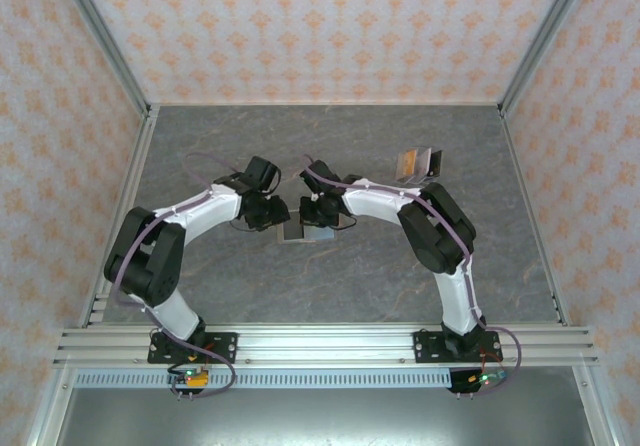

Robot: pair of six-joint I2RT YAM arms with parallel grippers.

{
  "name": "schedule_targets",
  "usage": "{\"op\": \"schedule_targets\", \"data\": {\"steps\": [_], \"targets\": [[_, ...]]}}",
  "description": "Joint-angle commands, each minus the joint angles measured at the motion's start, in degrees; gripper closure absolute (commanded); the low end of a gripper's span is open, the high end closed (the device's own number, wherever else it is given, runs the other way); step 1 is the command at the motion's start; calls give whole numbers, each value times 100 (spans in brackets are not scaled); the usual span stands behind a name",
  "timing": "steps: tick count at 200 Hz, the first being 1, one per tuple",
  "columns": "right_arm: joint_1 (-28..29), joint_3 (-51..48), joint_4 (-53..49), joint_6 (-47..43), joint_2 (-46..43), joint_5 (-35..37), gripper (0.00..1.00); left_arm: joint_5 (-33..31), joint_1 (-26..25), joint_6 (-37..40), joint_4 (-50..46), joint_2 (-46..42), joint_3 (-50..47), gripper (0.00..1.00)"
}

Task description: Take the credit cards out of the card holder

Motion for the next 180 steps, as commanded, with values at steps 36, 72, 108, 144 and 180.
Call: {"op": "schedule_targets", "data": {"steps": [36,72,108,144,180], "targets": [[-128,-245,136,185,8,-77,86,154,-76,-40,211,413,225,74],[-154,-285,159,191,8,-103,85,102,-73,-42,203,526,215,74],[-180,-318,166,192,11,-115,85,157,-79,-42,231,618,221,76],[-198,-349,177,200,6,-123,85,236,-89,-42,237,704,261,76],[-211,-381,212,229,6,-138,85,340,-93,-25,256,731,274,82]]}}
